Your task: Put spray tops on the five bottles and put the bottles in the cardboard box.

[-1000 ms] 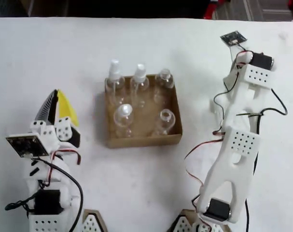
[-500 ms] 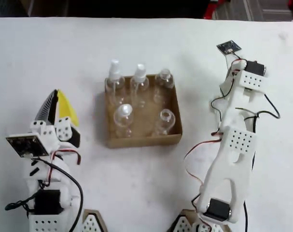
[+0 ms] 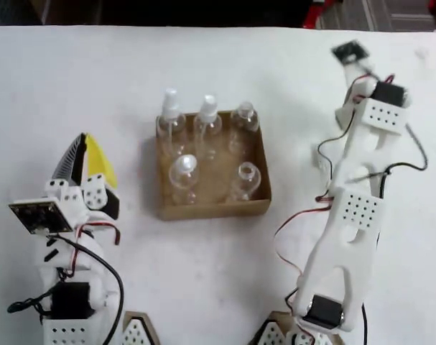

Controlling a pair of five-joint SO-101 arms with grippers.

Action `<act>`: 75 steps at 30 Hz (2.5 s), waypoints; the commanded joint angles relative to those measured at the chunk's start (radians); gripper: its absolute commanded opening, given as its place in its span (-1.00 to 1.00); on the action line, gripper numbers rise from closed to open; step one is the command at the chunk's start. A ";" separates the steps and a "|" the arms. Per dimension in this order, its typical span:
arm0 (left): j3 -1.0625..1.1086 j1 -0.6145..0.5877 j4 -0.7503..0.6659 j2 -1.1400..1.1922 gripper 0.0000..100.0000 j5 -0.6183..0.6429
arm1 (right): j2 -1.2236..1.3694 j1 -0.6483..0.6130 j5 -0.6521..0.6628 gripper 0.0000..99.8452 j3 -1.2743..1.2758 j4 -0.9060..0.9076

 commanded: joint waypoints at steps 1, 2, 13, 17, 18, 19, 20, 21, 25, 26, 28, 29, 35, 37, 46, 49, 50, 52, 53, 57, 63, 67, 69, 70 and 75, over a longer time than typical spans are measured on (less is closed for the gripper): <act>-0.005 0.012 -0.026 0.001 -0.94 -0.012 | -0.163 -0.047 0.000 -0.97 -0.201 0.130; -0.005 0.012 -0.026 0.001 -0.94 -0.012 | -0.185 -0.065 0.000 -0.97 -0.229 0.145; -0.005 0.012 -0.026 0.001 -0.94 -0.012 | -0.570 -0.150 -0.416 -0.97 -0.199 0.150; -0.005 0.012 -0.026 0.001 -0.94 -0.012 | -0.680 -0.160 -0.417 -0.97 -0.198 0.151; -0.005 0.012 -0.026 0.001 -0.94 -0.012 | -0.711 -0.162 -0.419 -0.97 -0.198 0.153; -0.005 0.012 -0.026 0.001 -0.94 -0.012 | -0.742 -0.162 -0.442 -0.97 -0.198 0.153; -0.005 0.012 -0.026 0.001 -0.94 -0.012 | -0.776 -0.160 -0.488 -0.96 -0.198 0.153; -0.005 0.012 -0.026 0.001 -0.94 -0.012 | -0.809 -0.160 -0.543 -0.96 -0.198 0.153; -0.005 0.012 -0.026 0.001 -0.94 -0.012 | -0.940 -0.170 -0.678 -0.96 -0.155 0.153; -0.005 0.012 -0.026 0.001 -0.94 -0.012 | -0.974 -0.180 -0.686 -0.96 -0.121 0.153; -0.005 0.012 -0.026 0.001 -0.94 -0.012 | -1.049 -0.196 -0.692 -0.96 -0.018 0.153; -0.005 0.012 -0.026 0.001 -0.94 -0.012 | -1.090 -0.205 -0.692 -0.96 0.041 0.153; -0.005 0.012 -0.026 0.001 -0.94 -0.020 | -1.395 -0.308 -0.697 -0.96 0.454 0.148; -0.005 0.012 -0.026 0.001 -0.94 -0.048 | -1.488 -0.352 -0.697 -0.96 0.552 0.133; -0.005 0.012 -0.026 0.001 -0.94 -0.055 | -1.692 -0.387 -0.701 -0.97 0.941 -0.107; -0.005 0.012 -0.026 0.001 -0.94 -0.055 | -1.718 -0.387 -0.701 -0.97 1.062 -0.193; -0.005 0.012 -0.026 0.001 -0.94 -0.055 | -1.725 -0.389 -0.701 -0.97 1.100 -0.225; -0.005 0.012 -0.026 0.001 -0.94 -0.055 | -1.738 -0.389 -0.700 -0.97 1.178 -0.297; -0.005 0.012 -0.026 0.001 -0.94 -0.055 | -1.745 -0.389 -0.700 -0.97 1.217 -0.334; -0.005 0.012 -0.026 0.001 -0.94 -0.057 | -1.791 -0.395 -0.700 -0.97 1.363 -0.475; -0.005 0.012 -0.026 0.001 -0.94 -0.057 | -1.894 -0.397 -0.707 -0.97 1.553 -0.713; -0.005 0.012 -0.026 0.001 -0.94 -0.057 | -1.966 -0.398 -0.707 -0.97 1.671 -0.868; -0.005 0.012 -0.026 0.001 -0.94 -0.057 | -1.992 -0.398 -0.707 -0.97 1.717 -0.938; -0.005 0.012 -0.026 0.001 -0.94 -0.057 | -2.002 -0.398 -0.707 -0.97 1.735 -0.970; -0.005 0.012 -0.026 0.001 -0.94 -0.057 | -2.008 -0.449 -0.707 -0.97 1.812 -1.125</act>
